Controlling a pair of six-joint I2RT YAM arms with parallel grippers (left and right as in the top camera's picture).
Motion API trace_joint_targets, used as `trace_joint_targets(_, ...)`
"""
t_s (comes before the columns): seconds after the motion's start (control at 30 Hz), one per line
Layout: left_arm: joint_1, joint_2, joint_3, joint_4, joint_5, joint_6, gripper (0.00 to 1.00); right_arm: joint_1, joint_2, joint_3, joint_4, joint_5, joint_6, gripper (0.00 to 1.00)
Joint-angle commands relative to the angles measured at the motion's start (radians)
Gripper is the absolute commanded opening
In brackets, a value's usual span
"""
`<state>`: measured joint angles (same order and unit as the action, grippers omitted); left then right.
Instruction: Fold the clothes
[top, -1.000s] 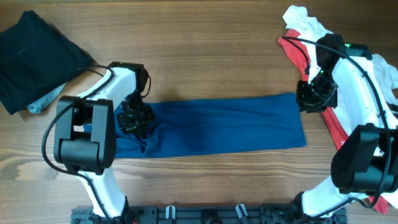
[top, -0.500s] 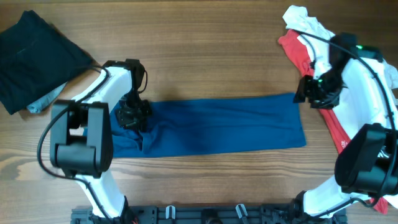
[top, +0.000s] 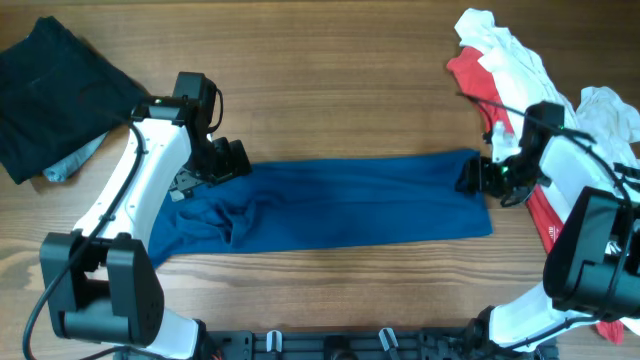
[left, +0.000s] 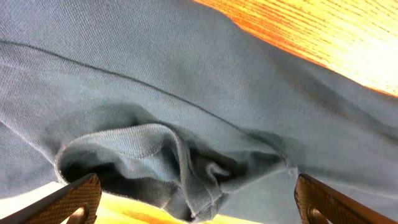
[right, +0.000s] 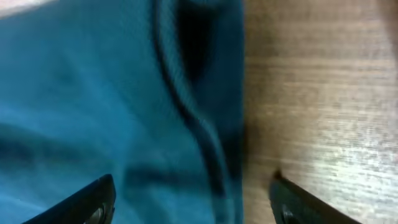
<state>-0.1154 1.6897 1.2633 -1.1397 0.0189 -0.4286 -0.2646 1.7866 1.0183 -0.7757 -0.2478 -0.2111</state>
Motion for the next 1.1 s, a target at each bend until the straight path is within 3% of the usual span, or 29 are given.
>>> trace_joint_targets(0.0, 0.006, -0.002, 0.007, -0.001, -0.016, -0.003, 1.00, 0.003, -0.010, -0.069, 0.079, -0.110, -0.028, 0.80)
trace_joint_targets(0.2, 0.006, -0.002, 0.007, -0.005, -0.009, -0.003, 1.00, 0.011, -0.010, -0.121, 0.163, -0.201, -0.021, 0.80)
trace_joint_targets(0.33, 0.006, -0.002, 0.007, -0.004, -0.009, -0.002, 1.00, 0.024, -0.010, -0.137, 0.170, -0.201, 0.018, 0.70)
trace_joint_targets(0.53, 0.006, -0.002, 0.007, -0.005, -0.010, -0.002, 0.98, 0.024, -0.010, -0.137, 0.192, -0.194, 0.087, 0.21)
trace_joint_targets(0.63, 0.006, -0.002, 0.007, -0.005, -0.010, -0.002, 0.98, 0.024, -0.010, -0.136, 0.200, -0.178, 0.135, 0.04)
trace_joint_targets(0.87, 0.017, -0.003, 0.007, -0.005, -0.010, 0.002, 0.97, 0.022, -0.016, -0.077, 0.188, -0.048, 0.222, 0.04)
trace_joint_targets(1.07, 0.061, -0.019, 0.007, -0.004, -0.014, 0.029, 0.96, -0.020, -0.044, 0.080, 0.079, 0.081, 0.271, 0.04)
